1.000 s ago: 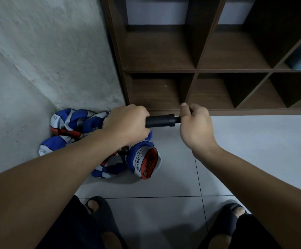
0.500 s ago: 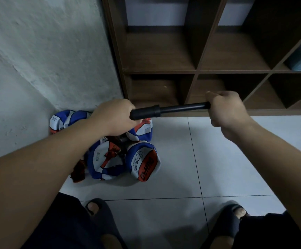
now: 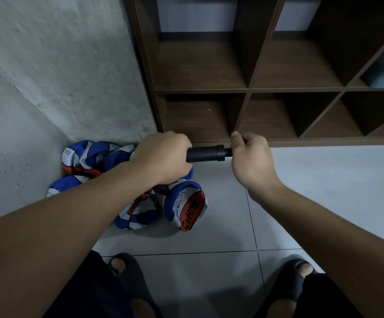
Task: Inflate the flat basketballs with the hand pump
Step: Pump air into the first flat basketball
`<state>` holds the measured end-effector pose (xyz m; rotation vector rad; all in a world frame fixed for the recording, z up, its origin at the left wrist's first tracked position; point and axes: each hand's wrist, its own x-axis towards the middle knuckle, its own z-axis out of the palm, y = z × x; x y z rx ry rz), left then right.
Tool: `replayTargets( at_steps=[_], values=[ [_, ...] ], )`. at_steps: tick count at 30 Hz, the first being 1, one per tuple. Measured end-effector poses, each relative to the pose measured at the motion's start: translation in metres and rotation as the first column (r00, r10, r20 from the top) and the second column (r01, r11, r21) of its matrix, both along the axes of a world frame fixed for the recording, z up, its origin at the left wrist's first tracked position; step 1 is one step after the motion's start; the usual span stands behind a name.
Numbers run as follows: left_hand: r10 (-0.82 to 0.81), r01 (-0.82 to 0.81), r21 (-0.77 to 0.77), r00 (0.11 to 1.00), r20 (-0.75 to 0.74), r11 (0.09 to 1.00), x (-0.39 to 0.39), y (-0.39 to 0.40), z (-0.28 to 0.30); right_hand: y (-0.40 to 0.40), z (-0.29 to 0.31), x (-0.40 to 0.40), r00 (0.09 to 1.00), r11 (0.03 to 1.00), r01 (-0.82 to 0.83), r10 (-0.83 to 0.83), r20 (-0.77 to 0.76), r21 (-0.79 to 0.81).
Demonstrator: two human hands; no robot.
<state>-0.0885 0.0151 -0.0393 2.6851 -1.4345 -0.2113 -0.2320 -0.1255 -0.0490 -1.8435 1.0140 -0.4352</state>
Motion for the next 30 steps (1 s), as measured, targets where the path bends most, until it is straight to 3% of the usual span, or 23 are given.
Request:
replayTargets(
  at_steps=[7, 13, 16, 20, 30],
  values=[
    [-0.041, 0.043, 0.018, 0.997, -0.072, 0.999, 0.003, 0.001, -0.005, -0.008, -0.008, 0.004, 0.994, 0.995, -0.100, 0.100, -0.041, -0.007],
    [0.047, -0.046, 0.022, 0.995, -0.085, 0.999, 0.040, 0.019, -0.008, -0.063, 0.006, 0.002, 0.993, 0.990, 0.118, -0.117, -0.014, 0.081],
    [0.055, -0.053, 0.031, 0.996, -0.076, 0.998, 0.046, 0.023, -0.010, -0.064, 0.009, -0.001, 0.992, 0.989, 0.124, -0.126, 0.017, 0.086],
    [0.037, -0.036, 0.021, 0.998, -0.049, 0.999, 0.033, 0.017, -0.011, -0.033, 0.001, -0.001, 0.996, 0.993, 0.093, -0.093, 0.000, -0.068],
    [0.001, -0.002, -0.012, 0.999, -0.049, 1.000, 0.000, 0.006, -0.013, -0.001, -0.007, 0.002, 0.998, 0.998, -0.067, 0.067, -0.015, -0.004]
  ],
)
